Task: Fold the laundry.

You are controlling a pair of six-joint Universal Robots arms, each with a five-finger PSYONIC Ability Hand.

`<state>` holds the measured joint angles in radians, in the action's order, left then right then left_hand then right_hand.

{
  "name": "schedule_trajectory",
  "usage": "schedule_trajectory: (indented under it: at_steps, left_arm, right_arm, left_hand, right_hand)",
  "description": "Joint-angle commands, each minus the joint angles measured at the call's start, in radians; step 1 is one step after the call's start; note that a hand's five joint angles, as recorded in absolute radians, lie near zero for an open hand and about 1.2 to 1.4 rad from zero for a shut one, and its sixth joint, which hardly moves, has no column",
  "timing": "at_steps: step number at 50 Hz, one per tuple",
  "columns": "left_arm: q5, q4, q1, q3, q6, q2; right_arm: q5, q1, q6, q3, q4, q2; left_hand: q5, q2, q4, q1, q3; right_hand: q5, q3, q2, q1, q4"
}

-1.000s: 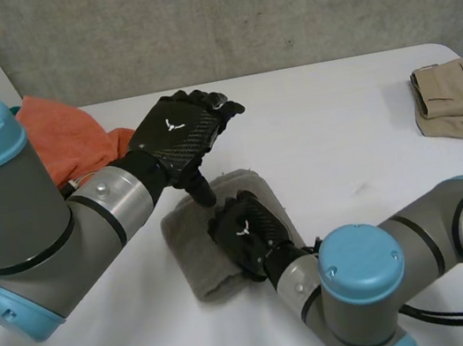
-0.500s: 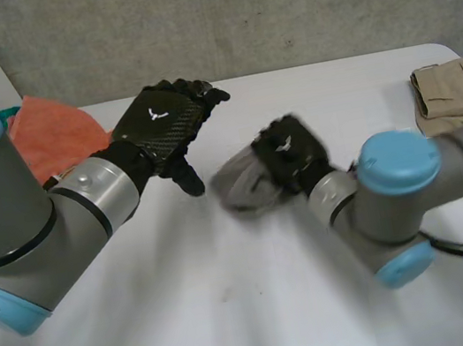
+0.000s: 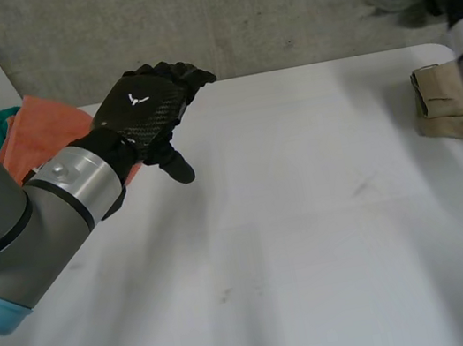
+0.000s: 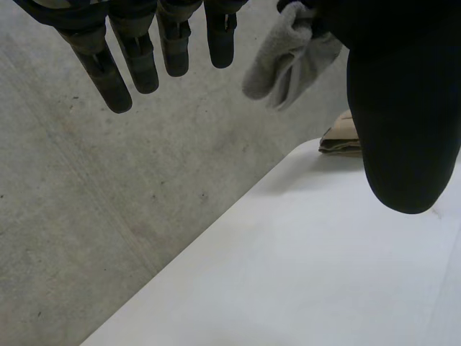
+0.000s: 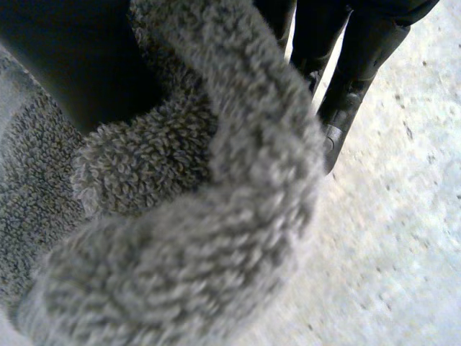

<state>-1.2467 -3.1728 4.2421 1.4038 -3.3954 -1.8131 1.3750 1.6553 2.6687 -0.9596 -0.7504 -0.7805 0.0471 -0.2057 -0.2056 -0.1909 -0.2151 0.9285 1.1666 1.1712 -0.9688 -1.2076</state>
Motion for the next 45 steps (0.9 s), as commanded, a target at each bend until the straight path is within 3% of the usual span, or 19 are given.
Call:
schedule_trajectory:
  at_steps: [1, 10, 23, 25, 27, 28, 29, 38, 45]
  left_arm:
    - [0.001, -0.010, -0.019, 0.014, -0.001, 0.015]
    - [0.001, -0.024, -0.028, 0.038, -0.001, 0.038]
    - [0.001, -0.024, -0.039, 0.038, 0.001, 0.040]
    - [0.001, -0.024, -0.042, 0.038, 0.001, 0.043]
    - [0.001, -0.024, -0.045, 0.038, 0.001, 0.044]
    - [0.001, -0.024, -0.047, 0.038, 0.001, 0.047]
    - [0.000, -0.024, -0.048, 0.038, 0.001, 0.047]
    - [0.000, -0.024, -0.048, 0.038, 0.004, 0.069]
    - [0.000, -0.024, -0.048, 0.038, 0.024, 0.083]
  right_arm:
    - [-0.204, -0.167, 0.000, 0.047, -0.102, 0.202]
    - [-0.255, -0.287, -0.091, 0.065, -0.138, 0.403]
    - [-0.424, -0.430, -0.156, -0.068, -0.122, 0.288]
    - [-0.418, -0.431, -0.153, -0.086, -0.093, 0.264]
    - [-0.412, -0.431, -0.151, -0.096, -0.072, 0.248]
    - [-0.396, -0.430, -0.151, -0.108, -0.041, 0.230]
    - [-0.386, -0.430, -0.151, -0.114, -0.026, 0.219]
    - [-0.239, -0.434, -0.145, -0.220, 0.193, 0.060]
    - [0.068, -0.534, -0.151, -0.226, 0.491, -0.063]
  left_hand:
    - [0.012, -0.028, -0.028, -0.043, -0.019]
    - [0.012, -0.028, -0.028, -0.043, -0.019]
    - [0.012, -0.028, -0.028, -0.043, -0.019]
    - [0.012, -0.028, -0.028, -0.043, -0.019]
    - [0.012, -0.028, -0.028, -0.043, -0.019]
    - [0.012, -0.028, -0.028, -0.043, -0.019]
    - [0.012, -0.028, -0.028, -0.043, -0.019]
    - [0.001, -0.017, -0.017, -0.031, -0.007]
    - [-0.002, -0.014, -0.014, -0.029, -0.004]
  right_hand:
    - [0.293, 0.230, 0.225, -0.428, -0.189]
    - [0.293, 0.230, 0.225, -0.428, -0.189]
    - [0.293, 0.230, 0.225, -0.428, -0.189]
    - [-0.295, -0.359, -0.364, 0.161, 0.400]
    - [-0.623, -0.687, -0.691, 0.489, 0.728]
    - [-0.869, -0.932, -0.937, 0.734, 0.973]
    - [-0.928, -0.992, -0.997, 0.794, 1.033]
    - [-0.928, -0.992, -0.997, 0.794, 1.033]
    - [-0.928, -0.992, -0.997, 0.794, 1.033]
